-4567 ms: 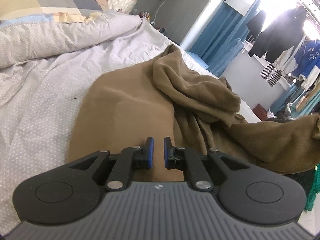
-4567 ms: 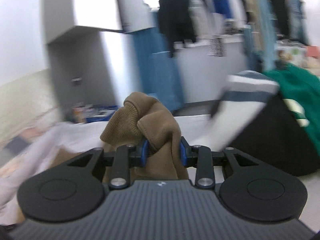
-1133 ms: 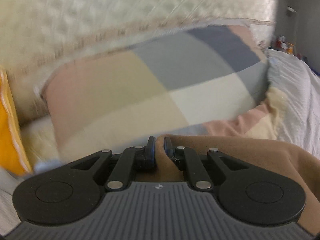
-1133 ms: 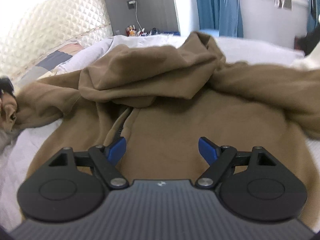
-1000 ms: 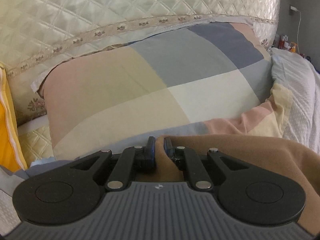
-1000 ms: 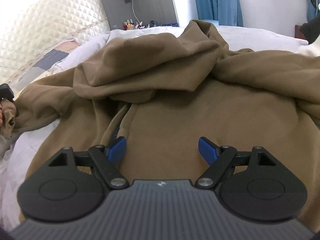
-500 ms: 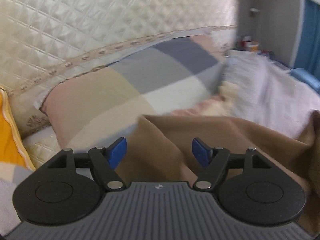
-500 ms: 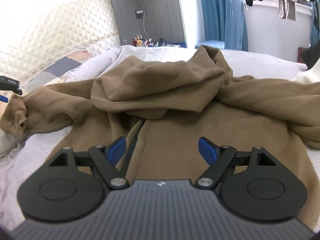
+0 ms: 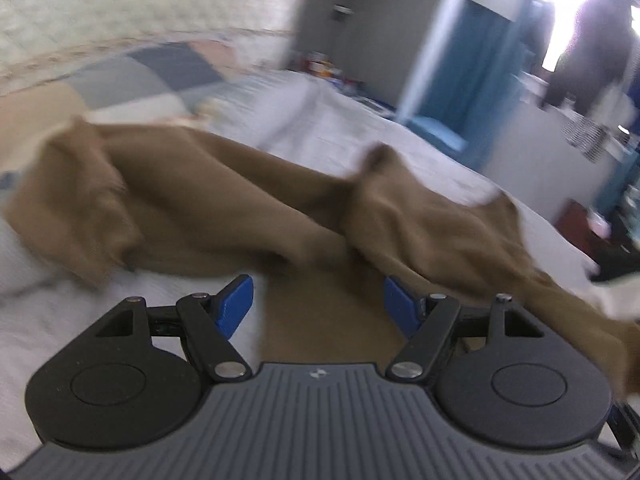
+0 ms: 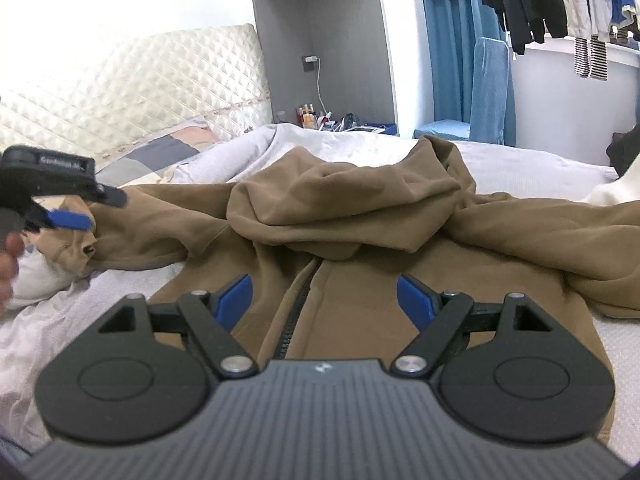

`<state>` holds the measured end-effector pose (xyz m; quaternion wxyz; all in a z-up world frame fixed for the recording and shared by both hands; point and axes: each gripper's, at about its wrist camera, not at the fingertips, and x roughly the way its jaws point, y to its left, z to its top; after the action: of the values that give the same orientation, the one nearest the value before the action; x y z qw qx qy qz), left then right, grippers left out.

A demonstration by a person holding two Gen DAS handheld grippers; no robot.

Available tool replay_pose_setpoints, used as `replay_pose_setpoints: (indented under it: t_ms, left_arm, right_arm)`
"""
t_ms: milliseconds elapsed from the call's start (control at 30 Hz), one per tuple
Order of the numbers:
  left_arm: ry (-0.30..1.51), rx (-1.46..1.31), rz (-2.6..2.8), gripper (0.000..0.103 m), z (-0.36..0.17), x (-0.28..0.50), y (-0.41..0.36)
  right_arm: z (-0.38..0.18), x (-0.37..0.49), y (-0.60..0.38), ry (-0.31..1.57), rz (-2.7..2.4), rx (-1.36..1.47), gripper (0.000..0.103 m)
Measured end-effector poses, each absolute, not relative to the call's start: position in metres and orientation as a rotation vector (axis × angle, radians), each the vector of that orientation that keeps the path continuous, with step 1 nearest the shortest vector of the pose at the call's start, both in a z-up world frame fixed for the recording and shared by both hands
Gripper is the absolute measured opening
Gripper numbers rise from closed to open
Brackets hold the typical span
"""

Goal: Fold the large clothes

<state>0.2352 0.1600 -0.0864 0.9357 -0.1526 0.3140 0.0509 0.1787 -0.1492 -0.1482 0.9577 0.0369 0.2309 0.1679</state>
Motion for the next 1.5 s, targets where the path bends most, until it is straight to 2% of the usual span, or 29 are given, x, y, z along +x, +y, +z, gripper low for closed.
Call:
replay_pose_setpoints:
  t_ms: [233,467,633,867,967,1267,1300,1367,1400,1433,1500]
  left_arm:
    - [0.601,-0.268,-0.011,0.077,-0.113,0.221,0.105]
    - [0.624,-0.29,-0.024,0.076,-0.147,0.251,0.118]
    - [0.613,-0.27,0.011,0.076,-0.164,0.255,0.123]
    - [0.595,-0.348,0.006,0.076,-0.175,0.268,0.138]
    - [0.608,-0.373,0.012,0.076,-0.181,0.274,0.145]
    - [0.625,-0.449,0.047,0.076,-0.19,0.283,0.164]
    - [0.624,-0.449,0.051,0.076,-0.191,0.283,0.165]
    - [0.623,-0.453,0.053,0.076,-0.191,0.284,0.166]
    - [0.624,-0.453,0.053,0.076,-0.191,0.283,0.166]
    - [0.624,-0.451,0.052,0.076,-0.191,0.283,0.166]
    - [0.622,-0.448,0.057,0.076,-0.191,0.28,0.164]
  right_arm:
    - [-0.148,0.184,-0.156,0.465,0.3,0.087,0.081]
    - [-0.156,0.245,-0.152,0.552,0.27,0.101,0.081]
    - [-0.163,0.29,-0.135,0.536,0.234,0.056,0.081]
    - [-0.185,0.344,-0.11,0.544,0.26,0.019,0.082]
    - [-0.195,0.364,-0.094,0.552,0.252,-0.029,0.087]
    - [-0.221,0.4,-0.077,0.642,0.247,-0.107,0.085]
    - [-0.222,0.399,-0.076,0.643,0.248,-0.115,0.081]
    - [-0.22,0.394,-0.073,0.635,0.259,-0.136,0.066]
    - [-0.218,0.392,-0.072,0.62,0.245,-0.154,0.051]
    - [-0.215,0.389,-0.07,0.611,0.235,-0.17,0.042]
    - [-0.209,0.384,-0.069,0.595,0.221,-0.175,0.034]
